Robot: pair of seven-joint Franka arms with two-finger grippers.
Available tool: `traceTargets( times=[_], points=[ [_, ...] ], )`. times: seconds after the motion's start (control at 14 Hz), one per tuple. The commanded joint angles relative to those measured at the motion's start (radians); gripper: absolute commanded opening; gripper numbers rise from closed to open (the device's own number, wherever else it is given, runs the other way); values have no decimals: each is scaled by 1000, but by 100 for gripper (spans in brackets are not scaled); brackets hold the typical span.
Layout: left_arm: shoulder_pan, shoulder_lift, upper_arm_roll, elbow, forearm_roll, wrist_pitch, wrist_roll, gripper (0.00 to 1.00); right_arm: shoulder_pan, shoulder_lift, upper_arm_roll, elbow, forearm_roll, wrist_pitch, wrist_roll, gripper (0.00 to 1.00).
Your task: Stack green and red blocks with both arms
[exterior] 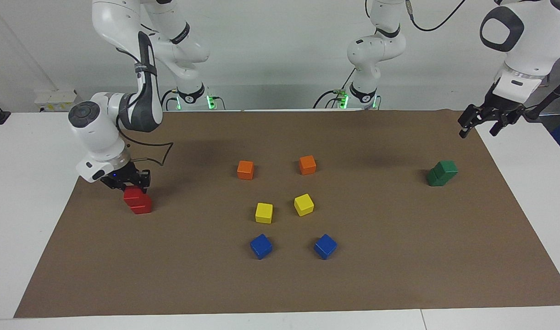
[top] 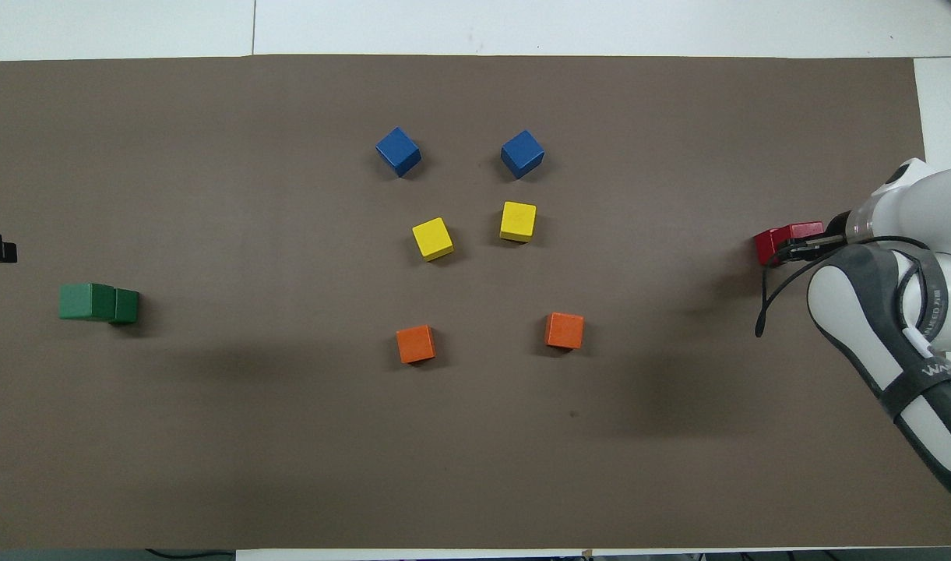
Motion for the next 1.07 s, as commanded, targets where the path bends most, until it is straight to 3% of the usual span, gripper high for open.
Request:
traceTargets(
  times=[0.0, 0.5, 1.0],
  points=[
    [-40, 34, 7, 102, -5, -93, -61, 100, -6, -25, 8, -37, -10, 29, 22, 0],
    [-60, 91, 7, 247, -5, -251, -98, 100, -4, -29, 10, -43, -10, 34, 23, 0],
    [-126, 88, 17, 228, 17, -236, -98, 100, -4, -29, 10, -43, -10, 34, 23, 0]
  ],
)
